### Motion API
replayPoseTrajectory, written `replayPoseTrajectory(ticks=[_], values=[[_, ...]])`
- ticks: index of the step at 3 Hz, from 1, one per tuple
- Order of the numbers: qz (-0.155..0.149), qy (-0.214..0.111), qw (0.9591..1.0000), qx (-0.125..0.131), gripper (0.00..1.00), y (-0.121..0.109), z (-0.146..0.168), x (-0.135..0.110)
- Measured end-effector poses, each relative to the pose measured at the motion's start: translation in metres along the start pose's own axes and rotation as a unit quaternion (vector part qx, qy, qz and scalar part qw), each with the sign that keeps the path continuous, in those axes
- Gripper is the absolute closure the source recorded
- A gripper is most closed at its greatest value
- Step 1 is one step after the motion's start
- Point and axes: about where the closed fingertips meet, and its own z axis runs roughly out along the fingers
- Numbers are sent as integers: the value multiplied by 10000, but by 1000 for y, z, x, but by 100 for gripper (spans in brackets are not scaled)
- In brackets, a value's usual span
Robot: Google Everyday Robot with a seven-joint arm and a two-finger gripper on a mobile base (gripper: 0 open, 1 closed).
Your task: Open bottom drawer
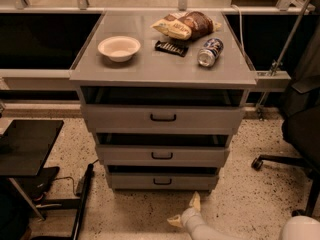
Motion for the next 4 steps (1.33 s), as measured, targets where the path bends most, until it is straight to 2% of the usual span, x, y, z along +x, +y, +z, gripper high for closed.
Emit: replayPoseTrajectory(ticks=[1,2,3,4], values=[[-401,99,9988,257,0,-28,-12,-14],[-403,259,9969,618,0,-59,-23,-22],[-396,253,9970,607,0,-56,-22,-20],[-443,354,9977,370,0,-60,-18,-23]])
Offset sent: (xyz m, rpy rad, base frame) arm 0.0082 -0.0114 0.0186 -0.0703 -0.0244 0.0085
